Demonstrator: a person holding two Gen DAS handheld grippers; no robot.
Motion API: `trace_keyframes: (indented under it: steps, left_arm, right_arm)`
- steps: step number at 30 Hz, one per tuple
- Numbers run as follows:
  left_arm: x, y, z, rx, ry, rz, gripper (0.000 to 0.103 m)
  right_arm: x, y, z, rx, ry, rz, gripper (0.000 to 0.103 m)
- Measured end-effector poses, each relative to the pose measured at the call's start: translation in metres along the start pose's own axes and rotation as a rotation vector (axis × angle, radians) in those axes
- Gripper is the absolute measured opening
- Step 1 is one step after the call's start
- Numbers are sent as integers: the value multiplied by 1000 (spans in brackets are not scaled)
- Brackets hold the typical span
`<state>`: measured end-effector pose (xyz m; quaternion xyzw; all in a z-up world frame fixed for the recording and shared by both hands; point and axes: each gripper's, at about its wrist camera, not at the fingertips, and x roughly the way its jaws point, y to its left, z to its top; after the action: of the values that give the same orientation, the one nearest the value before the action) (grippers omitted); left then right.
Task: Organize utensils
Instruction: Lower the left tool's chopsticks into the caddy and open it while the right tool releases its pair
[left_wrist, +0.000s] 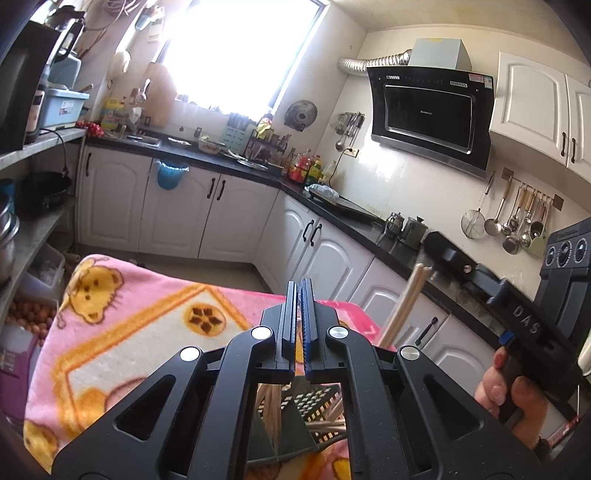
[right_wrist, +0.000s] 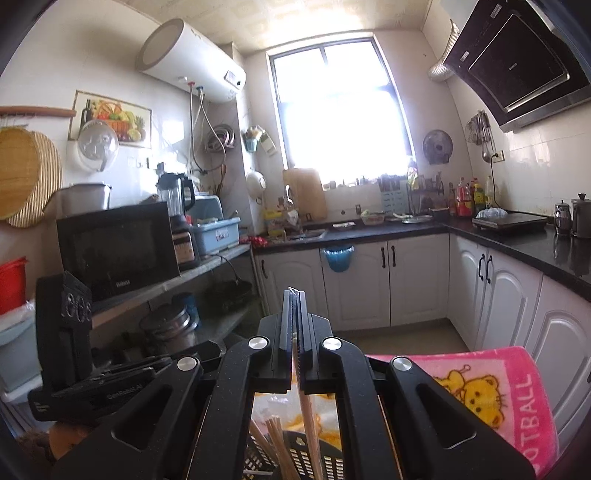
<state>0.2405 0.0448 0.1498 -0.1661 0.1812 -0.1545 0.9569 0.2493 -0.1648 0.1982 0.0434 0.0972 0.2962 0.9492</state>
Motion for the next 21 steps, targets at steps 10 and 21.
trace_keyframes:
  steps: [10, 21]
  left_arm:
    - [11, 2, -21, -6, 44, -10, 1]
    - [21, 0, -44, 44, 102, 49, 1]
  right_arm:
    - [18, -1, -25, -3, 63, -21, 2]
    - [23, -6, -50, -12, 207, -85, 2]
